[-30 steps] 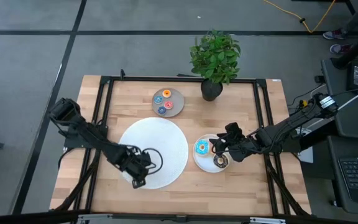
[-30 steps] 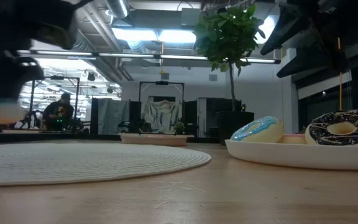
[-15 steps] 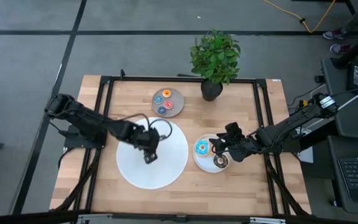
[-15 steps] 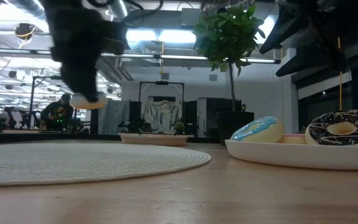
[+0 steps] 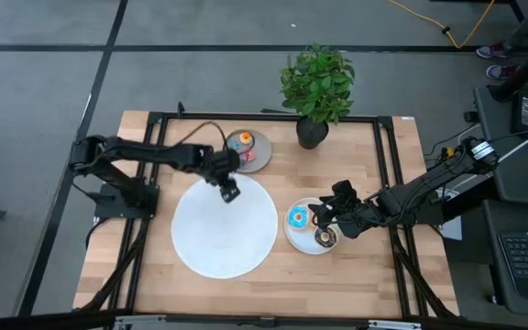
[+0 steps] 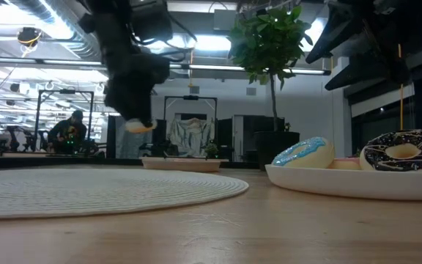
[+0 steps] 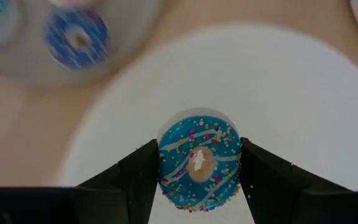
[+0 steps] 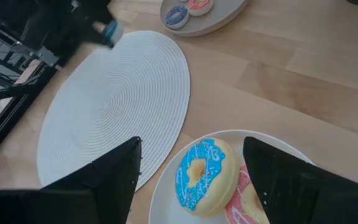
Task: Pick & Place donuts
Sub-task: Put the small blue donut on the brown plate
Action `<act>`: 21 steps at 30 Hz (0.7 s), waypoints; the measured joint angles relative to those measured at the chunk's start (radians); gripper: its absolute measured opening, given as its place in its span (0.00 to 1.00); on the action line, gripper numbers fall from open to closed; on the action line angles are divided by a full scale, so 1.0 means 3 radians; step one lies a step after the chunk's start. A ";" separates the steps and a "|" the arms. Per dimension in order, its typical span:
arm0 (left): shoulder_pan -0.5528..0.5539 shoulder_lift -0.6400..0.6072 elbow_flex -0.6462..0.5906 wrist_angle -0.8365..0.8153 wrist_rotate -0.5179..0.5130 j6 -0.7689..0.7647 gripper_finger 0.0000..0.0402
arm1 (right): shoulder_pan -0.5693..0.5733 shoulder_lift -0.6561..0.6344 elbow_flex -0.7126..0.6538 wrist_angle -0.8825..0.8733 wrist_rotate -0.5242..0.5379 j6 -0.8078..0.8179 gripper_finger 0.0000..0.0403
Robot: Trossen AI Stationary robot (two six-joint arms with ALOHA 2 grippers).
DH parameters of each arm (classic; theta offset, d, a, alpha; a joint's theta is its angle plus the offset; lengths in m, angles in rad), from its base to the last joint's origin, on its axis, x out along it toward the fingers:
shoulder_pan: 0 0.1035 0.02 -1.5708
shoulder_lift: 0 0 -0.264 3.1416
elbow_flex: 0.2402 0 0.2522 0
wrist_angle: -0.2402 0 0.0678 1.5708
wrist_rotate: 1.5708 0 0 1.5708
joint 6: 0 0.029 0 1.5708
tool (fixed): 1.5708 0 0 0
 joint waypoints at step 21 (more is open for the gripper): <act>0.1075 0.1217 0.1241 0.0245 -0.0032 0.1216 0.49 | 0.0001 0.0000 0.0000 0.0063 0.0067 0.0029 0.70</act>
